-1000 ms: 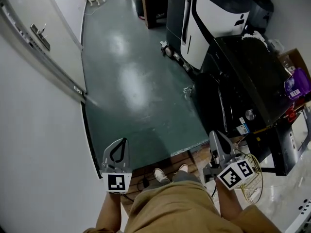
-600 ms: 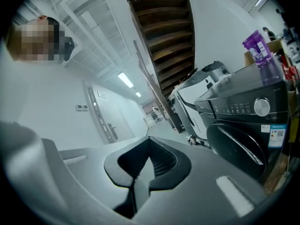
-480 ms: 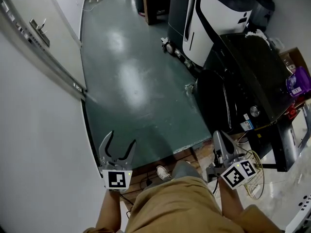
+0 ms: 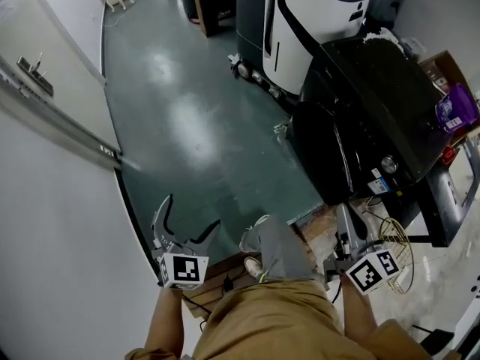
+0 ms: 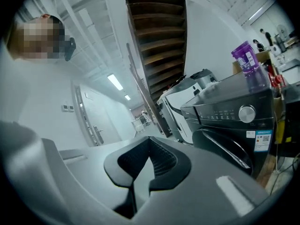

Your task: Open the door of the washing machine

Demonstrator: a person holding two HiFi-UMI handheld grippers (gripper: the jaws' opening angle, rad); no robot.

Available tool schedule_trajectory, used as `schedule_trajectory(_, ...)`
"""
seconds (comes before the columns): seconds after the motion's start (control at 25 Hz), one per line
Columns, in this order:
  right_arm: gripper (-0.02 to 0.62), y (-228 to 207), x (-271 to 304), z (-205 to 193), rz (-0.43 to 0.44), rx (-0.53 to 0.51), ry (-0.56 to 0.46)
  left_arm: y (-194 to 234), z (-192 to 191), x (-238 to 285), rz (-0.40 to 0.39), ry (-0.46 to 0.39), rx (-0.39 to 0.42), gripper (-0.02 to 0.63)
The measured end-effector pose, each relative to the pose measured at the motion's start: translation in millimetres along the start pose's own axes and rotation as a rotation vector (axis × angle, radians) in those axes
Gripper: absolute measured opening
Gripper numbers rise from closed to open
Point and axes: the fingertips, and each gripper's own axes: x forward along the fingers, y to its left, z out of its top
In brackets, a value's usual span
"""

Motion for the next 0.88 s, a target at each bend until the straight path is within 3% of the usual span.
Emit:
schedule_trajectory(0.2,0.005,-40.7,42.4,-6.5,-0.074,0.055,-0.020,6.7,6.9,72.0,-0.101,0.018,0.062,0.577)
schedule_trajectory(0.4,0.005,-71.9,119.9,-5.1,-0.135,0.121,-0.008,36.7,27.2,161.4,-0.222,0.038,0.127,0.578)
schedule_trajectory(0.56,0.005,-84.7,173.4,26.8,-0.183,0.154,0.020,50.8,85.0,232.6,-0.336,0.022,0.172,0.578)
schedule_trajectory(0.68,0.005,-88.8,193.8,55.7,-0.216,0.172,0.010,50.8,137.0,276.5,-0.432,-0.023,0.254,0.578)
schedule_trajectory(0.88,0.005,-111.5,172.2,97.8,-0.356,0.241,-0.094,15.2,214.0,315.8,-0.605,-0.103,0.362,0.578)
